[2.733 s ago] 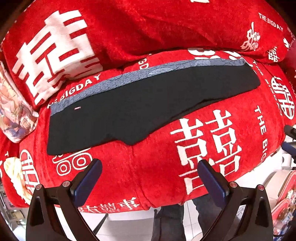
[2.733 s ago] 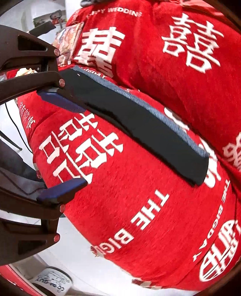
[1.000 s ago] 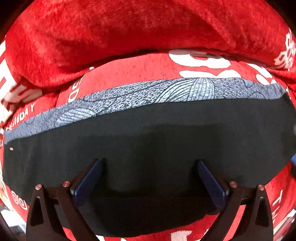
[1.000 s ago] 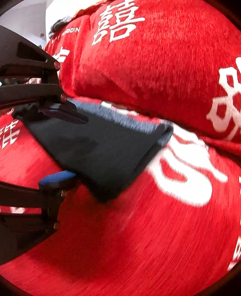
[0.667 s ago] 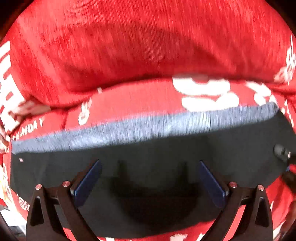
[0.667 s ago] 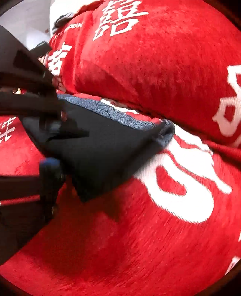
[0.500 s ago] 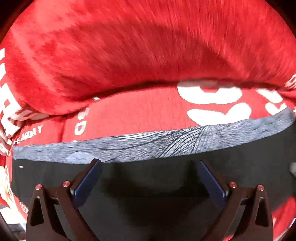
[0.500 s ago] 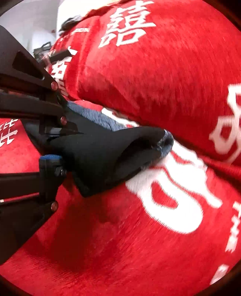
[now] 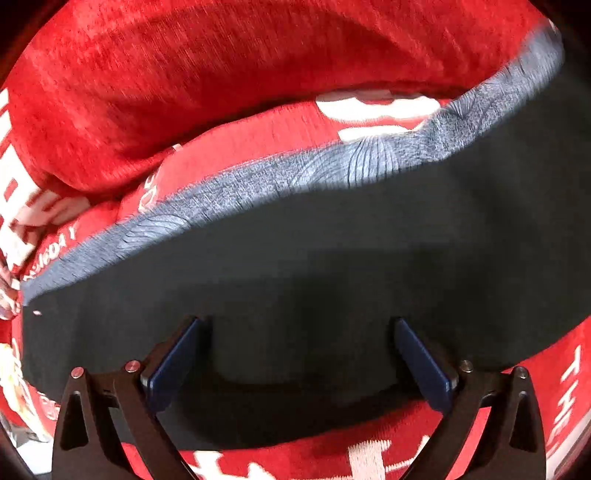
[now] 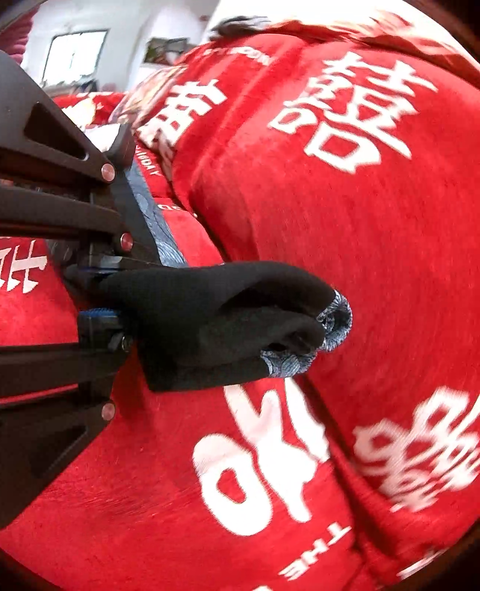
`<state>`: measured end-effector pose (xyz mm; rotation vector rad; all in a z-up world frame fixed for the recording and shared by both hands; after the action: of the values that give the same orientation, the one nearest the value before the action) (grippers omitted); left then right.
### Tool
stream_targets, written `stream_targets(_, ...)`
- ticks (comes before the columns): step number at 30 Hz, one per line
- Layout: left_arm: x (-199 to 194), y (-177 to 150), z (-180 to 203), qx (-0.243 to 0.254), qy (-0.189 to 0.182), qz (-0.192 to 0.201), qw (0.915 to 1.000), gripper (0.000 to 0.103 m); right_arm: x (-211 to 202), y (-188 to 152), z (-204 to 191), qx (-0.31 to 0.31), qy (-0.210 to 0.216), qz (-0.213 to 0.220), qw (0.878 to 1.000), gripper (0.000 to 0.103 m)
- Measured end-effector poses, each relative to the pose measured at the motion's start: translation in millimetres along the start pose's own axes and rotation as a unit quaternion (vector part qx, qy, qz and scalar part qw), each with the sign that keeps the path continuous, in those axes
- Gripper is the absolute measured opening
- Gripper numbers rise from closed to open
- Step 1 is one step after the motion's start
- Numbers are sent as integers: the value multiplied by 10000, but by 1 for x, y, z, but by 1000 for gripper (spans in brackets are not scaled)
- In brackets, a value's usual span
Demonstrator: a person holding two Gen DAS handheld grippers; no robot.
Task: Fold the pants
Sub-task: 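Lift the trouser end with the right gripper and fold it toward the left gripper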
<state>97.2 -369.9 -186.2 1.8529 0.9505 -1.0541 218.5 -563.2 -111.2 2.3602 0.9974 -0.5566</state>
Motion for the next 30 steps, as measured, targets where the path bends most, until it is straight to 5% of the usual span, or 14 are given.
stream_targets(7, -15, -3, -51, -56, -507, 49, 9987, 103, 10, -14, -66, -766, -362, -84, 9964, 14)
stream_targets(12, -28, -24, -150, -485, -243, 72, 9985, 103, 48, -48, -135, -1517, -602, -443, 9856, 14)
stream_targets(18, 12, -62, -268, -1160, 298, -430, 9919, 103, 159, -115, -184, -2173, -914, -1309, 9630, 14)
stream_targets(23, 35, -87, -318, -1491, 501, -631, 9855, 103, 252, -178, -181, -2505, -1821, -1963, 9304, 19)
stream_targets(27, 44, -94, -332, -1616, 337, -717, 9837, 103, 271, -215, -202, -3479, -2668, -2099, 8739, 34)
stream_targets(28, 44, -93, -333, -1615, 288, -701, 9840, 103, 267, -228, -218, -3956, -2662, -2156, 8521, 38)
stream_targets(30, 43, -84, -335, -1586, 118, -624, 9853, 103, 250, -243, -240, -4438, -2383, -2226, 8347, 40)
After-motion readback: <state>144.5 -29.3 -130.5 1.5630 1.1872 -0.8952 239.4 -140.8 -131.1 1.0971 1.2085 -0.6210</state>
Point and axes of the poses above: each gripper's, at about its wrist camera, not at the fingertips, and x roughly the way its jaws point, z to its right, y to its top, the point moved 2 cm from there along x, roughly the way its jaws point, and after that the axes turned 13 degrees about y, right-handed, at the moved point
